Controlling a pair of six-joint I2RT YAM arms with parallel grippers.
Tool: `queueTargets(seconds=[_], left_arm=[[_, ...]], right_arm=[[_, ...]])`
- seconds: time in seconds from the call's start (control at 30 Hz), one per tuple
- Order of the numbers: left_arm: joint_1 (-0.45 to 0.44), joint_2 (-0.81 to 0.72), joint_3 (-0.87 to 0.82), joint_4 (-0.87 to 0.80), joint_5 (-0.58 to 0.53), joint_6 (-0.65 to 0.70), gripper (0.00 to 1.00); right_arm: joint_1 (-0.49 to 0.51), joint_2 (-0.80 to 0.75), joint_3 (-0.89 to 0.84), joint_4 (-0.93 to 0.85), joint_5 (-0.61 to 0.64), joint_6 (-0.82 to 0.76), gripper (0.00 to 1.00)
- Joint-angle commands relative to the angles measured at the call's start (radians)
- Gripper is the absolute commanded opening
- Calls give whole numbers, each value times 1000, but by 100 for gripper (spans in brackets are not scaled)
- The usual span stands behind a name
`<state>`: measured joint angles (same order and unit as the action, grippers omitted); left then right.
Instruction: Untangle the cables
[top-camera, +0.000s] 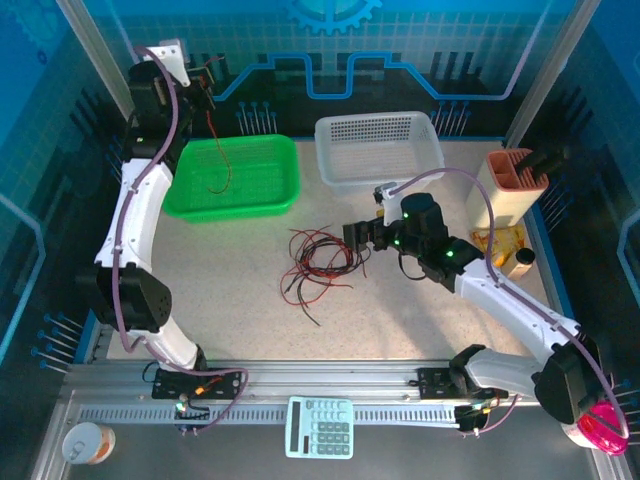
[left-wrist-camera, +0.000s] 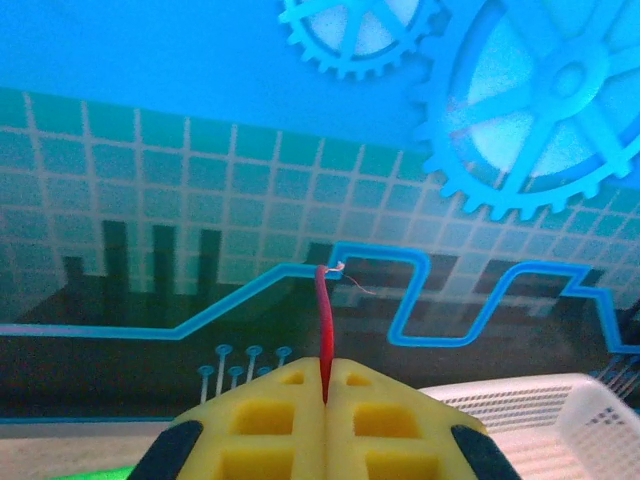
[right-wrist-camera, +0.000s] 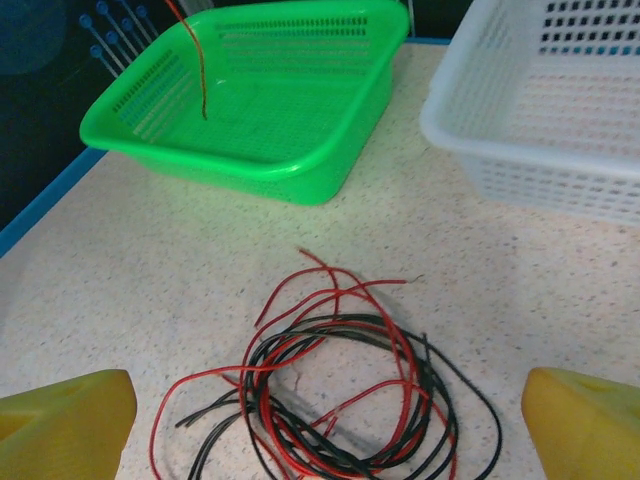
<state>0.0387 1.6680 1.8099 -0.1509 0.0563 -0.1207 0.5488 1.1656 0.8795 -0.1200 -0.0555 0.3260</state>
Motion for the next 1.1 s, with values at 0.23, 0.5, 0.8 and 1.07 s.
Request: queueTargets(seconds=[0.23,0.5,0.8,1.07], left_arm=[[12,9,-133,-26,68,49,0],[12,123,-217,-100,176,-193,0],[-2,305,-182,-168,215,-350,0],[-9,436,-36,-342,126,-291,24]], right_arm=[[-13,28,6,53,-112,41,100],[-13,26,9,30,-107,64,100],[-10,5,6,15,-94,79,100],[-4,-12,-28,13,-83,93,100]])
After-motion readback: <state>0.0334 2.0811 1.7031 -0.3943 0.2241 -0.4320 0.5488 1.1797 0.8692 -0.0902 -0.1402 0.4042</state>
